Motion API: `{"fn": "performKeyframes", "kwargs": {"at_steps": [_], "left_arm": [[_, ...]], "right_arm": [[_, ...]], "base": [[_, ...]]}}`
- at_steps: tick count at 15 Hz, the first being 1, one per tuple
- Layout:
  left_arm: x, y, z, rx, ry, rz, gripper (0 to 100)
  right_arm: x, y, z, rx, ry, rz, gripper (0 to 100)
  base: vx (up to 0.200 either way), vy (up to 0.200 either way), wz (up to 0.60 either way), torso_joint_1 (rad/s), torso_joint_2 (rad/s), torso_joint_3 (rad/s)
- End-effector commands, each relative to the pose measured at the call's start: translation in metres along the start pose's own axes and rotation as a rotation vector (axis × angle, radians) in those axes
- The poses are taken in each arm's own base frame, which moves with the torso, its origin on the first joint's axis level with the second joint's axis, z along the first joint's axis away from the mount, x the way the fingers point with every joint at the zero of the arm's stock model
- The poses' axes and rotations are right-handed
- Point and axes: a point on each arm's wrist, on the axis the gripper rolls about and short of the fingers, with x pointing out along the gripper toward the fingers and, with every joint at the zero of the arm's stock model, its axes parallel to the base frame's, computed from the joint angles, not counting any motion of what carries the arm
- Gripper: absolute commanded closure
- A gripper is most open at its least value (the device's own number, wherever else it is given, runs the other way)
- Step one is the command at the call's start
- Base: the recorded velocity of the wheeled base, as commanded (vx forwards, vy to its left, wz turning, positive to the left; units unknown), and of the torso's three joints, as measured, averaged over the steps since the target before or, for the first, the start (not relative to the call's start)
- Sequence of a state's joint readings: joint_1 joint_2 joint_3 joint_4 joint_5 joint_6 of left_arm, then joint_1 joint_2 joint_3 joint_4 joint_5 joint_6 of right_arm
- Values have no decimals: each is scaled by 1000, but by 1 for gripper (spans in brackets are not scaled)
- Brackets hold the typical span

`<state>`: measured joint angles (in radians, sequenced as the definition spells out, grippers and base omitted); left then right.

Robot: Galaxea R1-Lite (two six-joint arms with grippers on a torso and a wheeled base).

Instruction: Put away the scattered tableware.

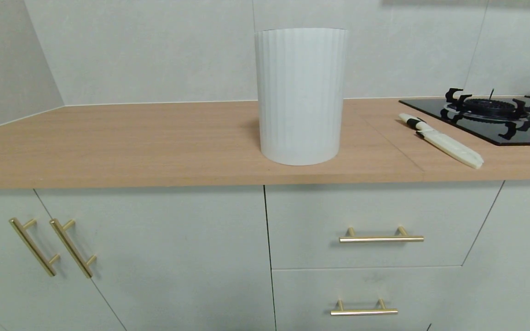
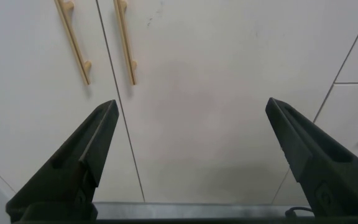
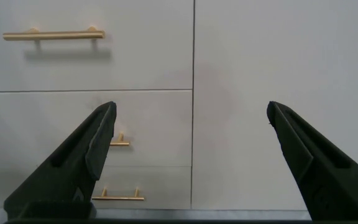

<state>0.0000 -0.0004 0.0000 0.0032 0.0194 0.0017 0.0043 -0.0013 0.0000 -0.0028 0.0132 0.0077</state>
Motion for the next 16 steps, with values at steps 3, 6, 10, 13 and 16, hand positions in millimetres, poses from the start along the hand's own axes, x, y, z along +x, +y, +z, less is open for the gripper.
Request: {"fn": "performKeyframes", "kwargs": {"at_steps": [3, 6, 10, 13, 16], "left_arm": [[0, 0, 0, 0, 0, 1, 0], [0, 0, 0, 0, 0, 1, 0], [0, 0, 0, 0, 0, 1, 0], [0, 0, 0, 0, 0, 1, 0], [0, 0, 0, 0, 0, 1, 0]], "right_arm": [[0, 0, 0, -5, 1, 2, 0], [0, 0, 0, -6, 3, 2, 0], [0, 0, 0, -6, 3, 2, 0], [0, 0, 0, -6, 3, 2, 0], [0, 0, 0, -6, 3, 2, 0]], "base": [[0, 0, 0, 0, 0, 0], [0, 0, 0, 0, 0, 0], [0, 0, 0, 3, -23, -14], [0, 0, 0, 67, -233, -250], [0, 0, 0, 124, -478, -310]]}}
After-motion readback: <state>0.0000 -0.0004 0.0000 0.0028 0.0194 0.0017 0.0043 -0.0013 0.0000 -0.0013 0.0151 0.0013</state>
